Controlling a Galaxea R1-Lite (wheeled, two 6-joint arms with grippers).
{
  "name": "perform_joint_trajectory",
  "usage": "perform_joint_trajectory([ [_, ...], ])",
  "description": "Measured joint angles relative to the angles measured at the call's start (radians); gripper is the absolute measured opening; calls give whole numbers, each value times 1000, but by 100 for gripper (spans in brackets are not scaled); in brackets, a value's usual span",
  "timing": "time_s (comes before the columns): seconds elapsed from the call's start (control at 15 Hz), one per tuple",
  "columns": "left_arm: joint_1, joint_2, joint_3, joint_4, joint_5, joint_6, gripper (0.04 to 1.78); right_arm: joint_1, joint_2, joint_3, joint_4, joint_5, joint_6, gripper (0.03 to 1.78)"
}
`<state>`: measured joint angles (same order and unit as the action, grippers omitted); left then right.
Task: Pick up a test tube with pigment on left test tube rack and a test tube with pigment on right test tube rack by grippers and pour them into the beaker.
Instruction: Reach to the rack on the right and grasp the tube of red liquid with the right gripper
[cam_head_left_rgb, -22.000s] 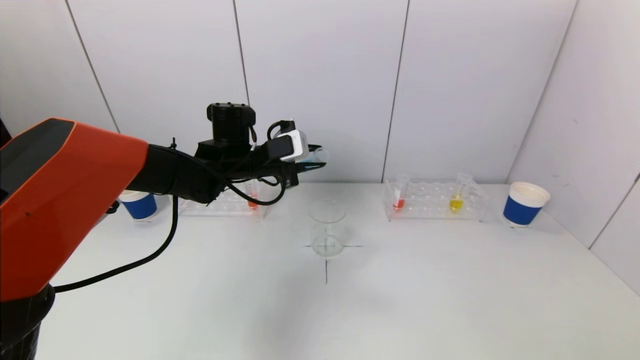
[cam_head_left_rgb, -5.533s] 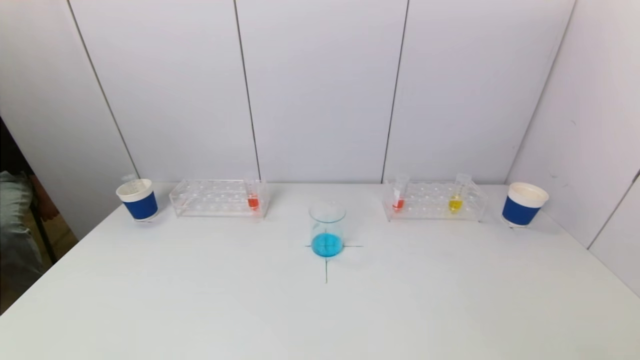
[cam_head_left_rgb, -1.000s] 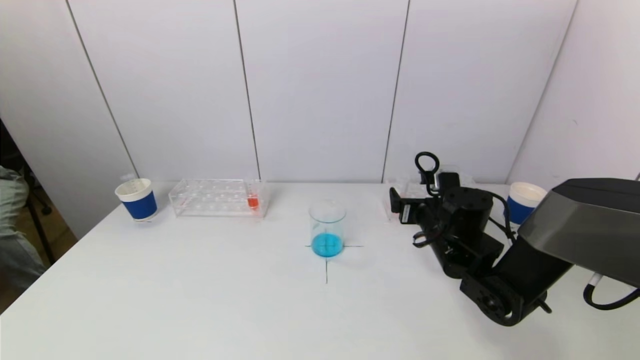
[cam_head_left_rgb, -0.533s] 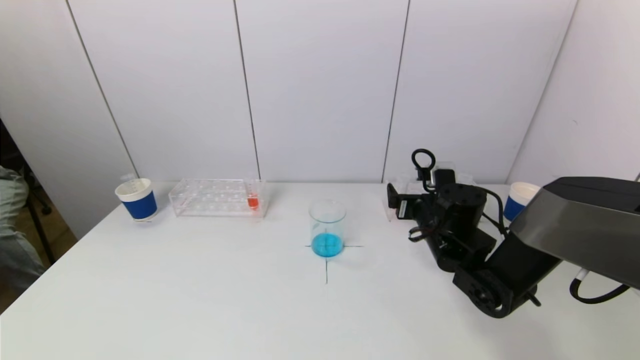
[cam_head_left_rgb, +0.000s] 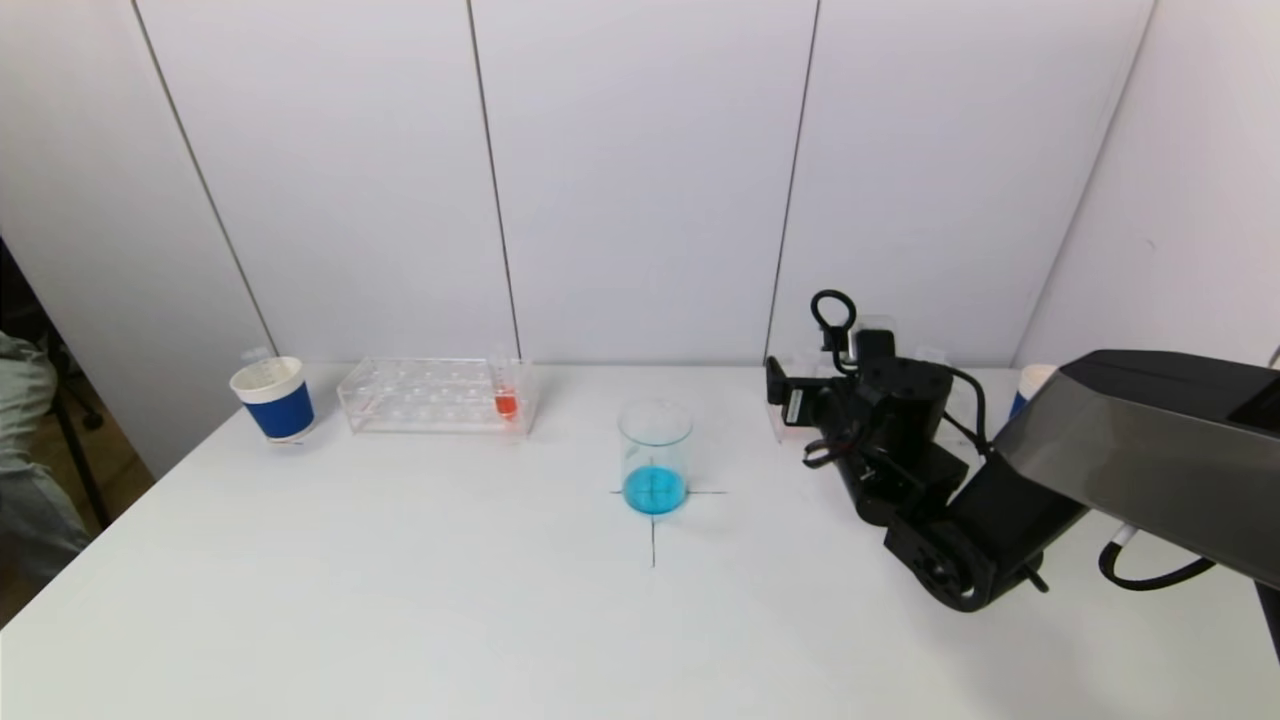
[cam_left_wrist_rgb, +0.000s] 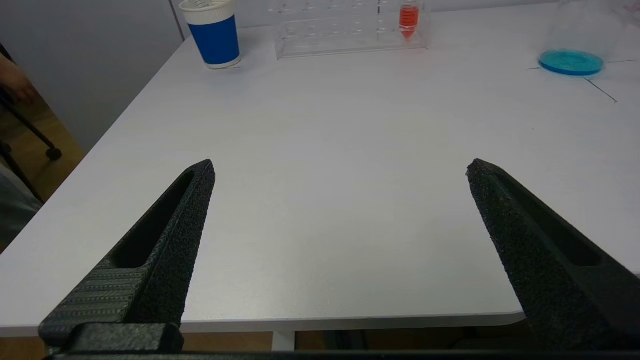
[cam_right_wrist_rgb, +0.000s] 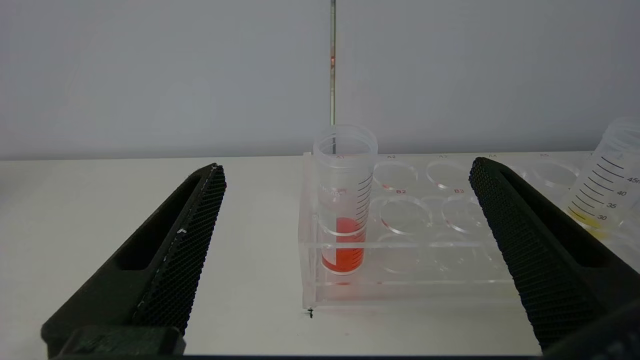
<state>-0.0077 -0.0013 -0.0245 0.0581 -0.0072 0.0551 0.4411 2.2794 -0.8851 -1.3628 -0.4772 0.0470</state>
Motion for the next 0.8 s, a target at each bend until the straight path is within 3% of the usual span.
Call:
perform_joint_trajectory([
  [0.8, 0, 0, 0, 0, 0, 0, 176, -15, 71, -122, 34, 0, 0, 177],
])
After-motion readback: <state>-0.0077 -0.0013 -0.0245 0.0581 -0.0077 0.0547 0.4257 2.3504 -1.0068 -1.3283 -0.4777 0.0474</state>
